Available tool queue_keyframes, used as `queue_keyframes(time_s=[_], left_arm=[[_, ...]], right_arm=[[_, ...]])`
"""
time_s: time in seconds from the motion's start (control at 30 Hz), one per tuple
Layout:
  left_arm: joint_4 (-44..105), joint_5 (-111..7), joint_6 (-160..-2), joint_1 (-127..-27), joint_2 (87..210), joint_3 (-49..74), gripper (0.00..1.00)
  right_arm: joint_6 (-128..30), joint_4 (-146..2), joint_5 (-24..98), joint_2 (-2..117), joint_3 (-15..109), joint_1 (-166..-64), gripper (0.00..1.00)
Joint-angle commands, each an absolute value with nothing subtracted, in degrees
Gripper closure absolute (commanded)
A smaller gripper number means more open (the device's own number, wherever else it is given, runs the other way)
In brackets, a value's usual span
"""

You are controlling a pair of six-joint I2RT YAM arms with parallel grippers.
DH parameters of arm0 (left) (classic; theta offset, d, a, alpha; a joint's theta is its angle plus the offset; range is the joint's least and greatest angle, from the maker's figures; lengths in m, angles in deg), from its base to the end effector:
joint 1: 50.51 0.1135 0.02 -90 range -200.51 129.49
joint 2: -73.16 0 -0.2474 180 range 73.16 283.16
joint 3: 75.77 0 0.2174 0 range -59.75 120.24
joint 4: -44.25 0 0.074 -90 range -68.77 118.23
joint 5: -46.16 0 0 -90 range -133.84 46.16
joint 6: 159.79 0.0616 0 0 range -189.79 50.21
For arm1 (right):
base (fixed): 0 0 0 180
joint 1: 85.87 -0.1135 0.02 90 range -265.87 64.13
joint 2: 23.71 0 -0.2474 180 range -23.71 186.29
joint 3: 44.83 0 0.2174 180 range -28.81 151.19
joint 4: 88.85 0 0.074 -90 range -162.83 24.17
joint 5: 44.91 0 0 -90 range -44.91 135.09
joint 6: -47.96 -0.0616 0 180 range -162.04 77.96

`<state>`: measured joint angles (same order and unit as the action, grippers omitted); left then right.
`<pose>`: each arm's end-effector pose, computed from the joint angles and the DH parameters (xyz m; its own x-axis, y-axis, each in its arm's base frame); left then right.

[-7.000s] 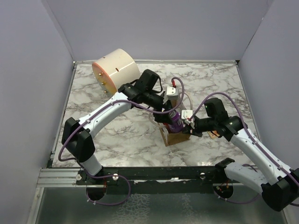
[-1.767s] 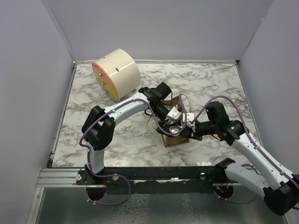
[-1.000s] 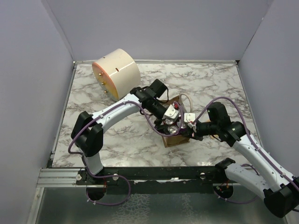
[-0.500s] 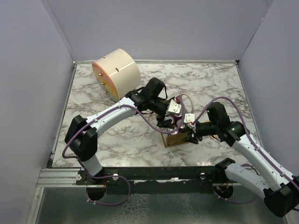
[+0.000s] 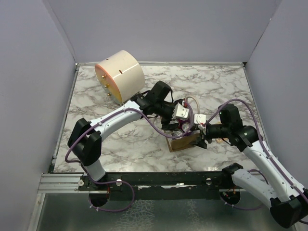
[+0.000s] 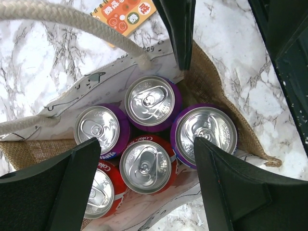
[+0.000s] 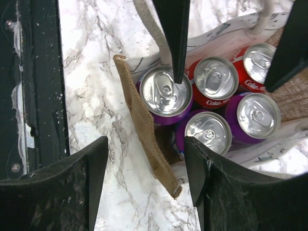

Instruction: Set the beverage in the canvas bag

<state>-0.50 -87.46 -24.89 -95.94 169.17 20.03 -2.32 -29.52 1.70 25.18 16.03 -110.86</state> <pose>0.2134 -0.2772 0.2749 0.2546 0.4697 -0.8453 0.9580 -0.2418 0.1542 0.1185 0.1019 0.2576 -0.0471 -0.5343 -0.8440 -0.9866 0.1568 -0.0442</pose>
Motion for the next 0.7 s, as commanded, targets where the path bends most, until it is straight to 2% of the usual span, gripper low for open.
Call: queue_keyframes(time_s=[0.0, 0.67], left_arm=[[-1.01, -84.06, -23.28, -97.01, 170.0, 19.51, 0.2], [-2.16, -77.85, -19.4, -100.69, 172.39, 18.34, 0.19]], right_arm=[[-2.18, -29.26, -1.26, 21.82, 16.93, -108.45, 0.36], [-3.72, -32.29, -1.59, 17.03, 14.09, -103.11, 0.36]])
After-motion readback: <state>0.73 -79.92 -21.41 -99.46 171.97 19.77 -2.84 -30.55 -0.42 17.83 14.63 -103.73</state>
